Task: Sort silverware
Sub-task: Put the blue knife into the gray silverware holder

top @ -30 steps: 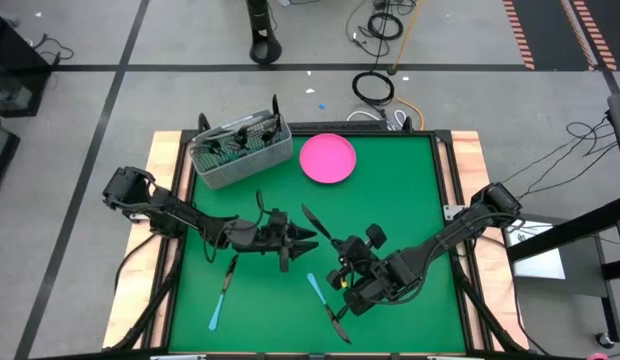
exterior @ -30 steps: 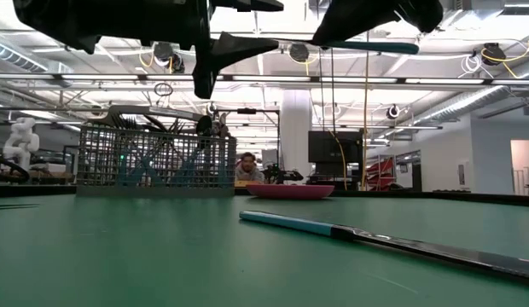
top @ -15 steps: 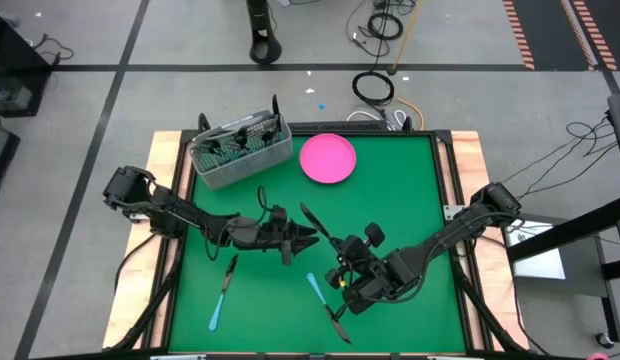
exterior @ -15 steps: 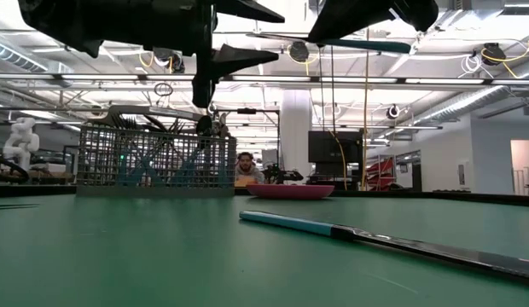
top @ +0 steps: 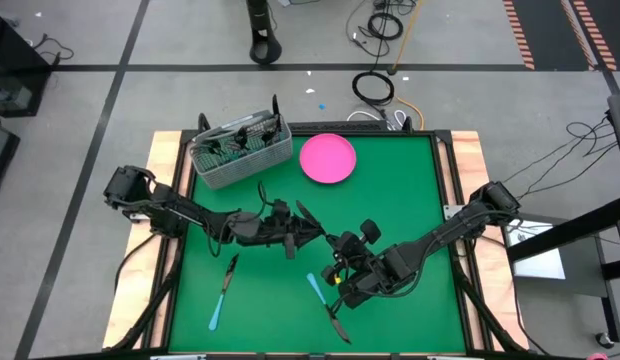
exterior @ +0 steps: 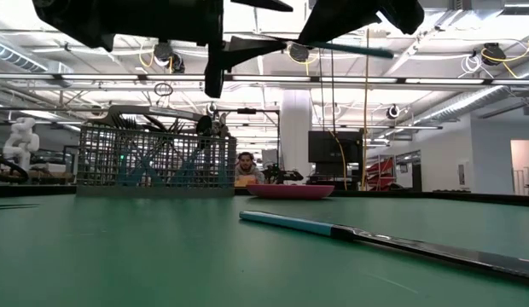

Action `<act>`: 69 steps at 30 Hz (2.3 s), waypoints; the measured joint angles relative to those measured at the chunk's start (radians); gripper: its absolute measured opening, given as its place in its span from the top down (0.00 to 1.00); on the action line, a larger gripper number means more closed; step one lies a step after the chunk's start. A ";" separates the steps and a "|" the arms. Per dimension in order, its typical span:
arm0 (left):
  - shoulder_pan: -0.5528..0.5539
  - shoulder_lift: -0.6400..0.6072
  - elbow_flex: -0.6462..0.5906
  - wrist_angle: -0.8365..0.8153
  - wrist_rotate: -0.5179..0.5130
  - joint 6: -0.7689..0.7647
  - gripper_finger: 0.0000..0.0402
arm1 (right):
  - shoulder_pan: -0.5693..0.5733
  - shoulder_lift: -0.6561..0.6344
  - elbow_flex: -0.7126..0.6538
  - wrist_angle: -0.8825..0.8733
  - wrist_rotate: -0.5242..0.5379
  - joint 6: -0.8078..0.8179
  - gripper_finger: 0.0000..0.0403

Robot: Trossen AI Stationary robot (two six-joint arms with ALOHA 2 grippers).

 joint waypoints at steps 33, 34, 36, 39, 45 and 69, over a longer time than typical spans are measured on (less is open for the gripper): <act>0.016 0.000 0.013 -0.009 -0.118 0.090 0.99 | -0.058 0.001 0.000 0.079 0.025 -0.131 0.95; 0.019 0.000 0.013 -0.009 -0.119 0.094 0.99 | -0.060 0.001 0.000 0.084 0.022 -0.141 0.94; 0.021 0.000 0.013 -0.010 -0.121 0.113 0.99 | -0.065 -0.003 0.000 0.084 0.021 -0.164 0.91; 0.026 0.000 0.013 -0.005 -0.134 0.137 0.99 | -0.065 -0.025 0.000 0.082 0.009 -0.219 0.83; 0.067 0.000 0.013 0.001 -0.133 0.160 1.00 | -0.050 -0.099 0.000 0.039 0.000 -0.280 0.67; 0.377 -0.507 0.150 -0.739 -0.340 0.627 1.00 | 0.102 -0.224 -0.121 -0.708 0.179 0.439 0.59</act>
